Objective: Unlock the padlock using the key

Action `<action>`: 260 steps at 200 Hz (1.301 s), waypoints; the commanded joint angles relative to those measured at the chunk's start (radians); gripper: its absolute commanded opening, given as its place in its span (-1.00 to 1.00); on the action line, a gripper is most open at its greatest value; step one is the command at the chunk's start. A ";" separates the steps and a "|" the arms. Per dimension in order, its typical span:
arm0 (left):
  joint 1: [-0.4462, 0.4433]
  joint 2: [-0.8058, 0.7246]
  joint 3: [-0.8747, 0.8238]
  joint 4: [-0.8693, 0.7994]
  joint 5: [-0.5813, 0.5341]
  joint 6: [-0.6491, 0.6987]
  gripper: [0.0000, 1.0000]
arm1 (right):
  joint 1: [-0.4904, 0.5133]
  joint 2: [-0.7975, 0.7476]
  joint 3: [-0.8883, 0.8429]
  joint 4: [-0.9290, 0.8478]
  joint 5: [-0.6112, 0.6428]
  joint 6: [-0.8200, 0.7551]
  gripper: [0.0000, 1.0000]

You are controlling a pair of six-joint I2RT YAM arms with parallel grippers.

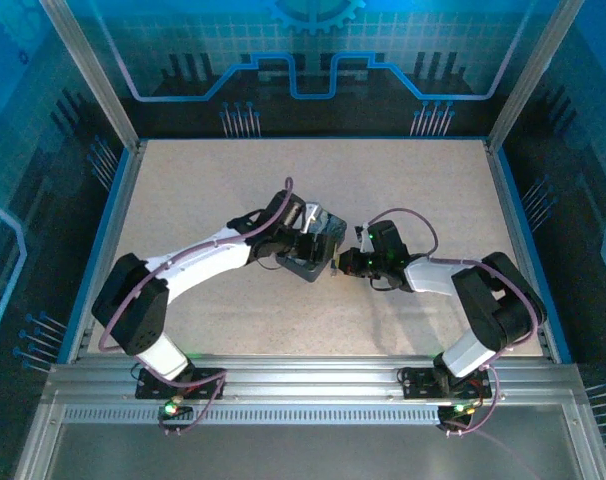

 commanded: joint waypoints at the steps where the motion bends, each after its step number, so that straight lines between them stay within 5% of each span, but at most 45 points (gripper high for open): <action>1: -0.009 0.009 -0.015 0.028 0.034 -0.032 0.43 | -0.002 -0.017 0.011 -0.038 0.023 0.011 -1.00; 260: -0.020 0.009 -0.210 0.083 0.000 -0.081 0.43 | -0.046 -0.020 0.088 -0.090 0.091 0.061 -1.00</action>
